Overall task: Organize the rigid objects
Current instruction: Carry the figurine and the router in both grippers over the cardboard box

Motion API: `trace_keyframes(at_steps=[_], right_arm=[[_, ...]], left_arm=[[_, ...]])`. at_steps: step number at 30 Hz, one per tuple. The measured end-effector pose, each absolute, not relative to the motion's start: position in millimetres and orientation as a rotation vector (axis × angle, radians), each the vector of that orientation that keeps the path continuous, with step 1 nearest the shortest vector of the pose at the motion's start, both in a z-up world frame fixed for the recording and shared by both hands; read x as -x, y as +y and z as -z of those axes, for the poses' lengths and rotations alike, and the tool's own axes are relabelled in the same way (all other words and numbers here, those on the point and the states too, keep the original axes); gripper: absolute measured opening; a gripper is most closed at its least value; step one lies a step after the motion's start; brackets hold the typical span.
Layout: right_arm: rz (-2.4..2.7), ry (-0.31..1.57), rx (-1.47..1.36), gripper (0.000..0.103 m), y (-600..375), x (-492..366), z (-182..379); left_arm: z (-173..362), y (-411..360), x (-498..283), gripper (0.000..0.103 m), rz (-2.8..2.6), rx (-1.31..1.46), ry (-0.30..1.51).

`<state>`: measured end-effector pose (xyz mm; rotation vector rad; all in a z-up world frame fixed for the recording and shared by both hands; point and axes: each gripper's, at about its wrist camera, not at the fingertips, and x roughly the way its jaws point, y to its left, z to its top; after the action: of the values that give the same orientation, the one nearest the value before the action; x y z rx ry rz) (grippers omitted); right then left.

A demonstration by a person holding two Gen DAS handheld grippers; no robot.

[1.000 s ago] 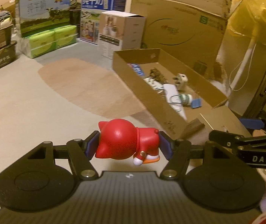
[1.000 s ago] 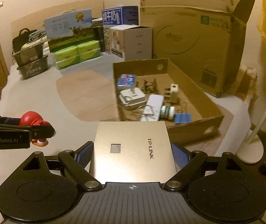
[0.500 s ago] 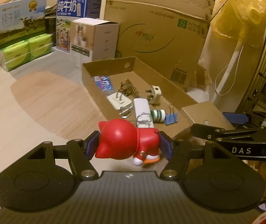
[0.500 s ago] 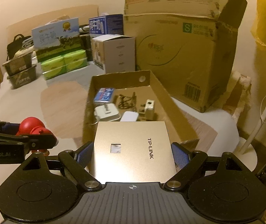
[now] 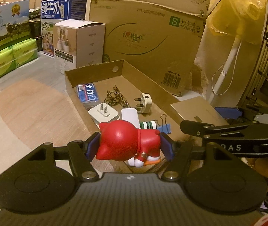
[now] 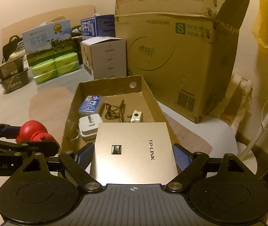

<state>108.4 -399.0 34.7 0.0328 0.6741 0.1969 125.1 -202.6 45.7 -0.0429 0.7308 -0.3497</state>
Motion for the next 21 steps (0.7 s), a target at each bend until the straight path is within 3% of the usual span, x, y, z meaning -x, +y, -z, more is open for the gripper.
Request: trace_keyframes(at_steps=[21], right_arm=[[-0.204,0.676,-0.027,0.087,-413,-159,-35]], left_arm=[[-42,-215,-176,0.064,0.352,0.036,0.741]])
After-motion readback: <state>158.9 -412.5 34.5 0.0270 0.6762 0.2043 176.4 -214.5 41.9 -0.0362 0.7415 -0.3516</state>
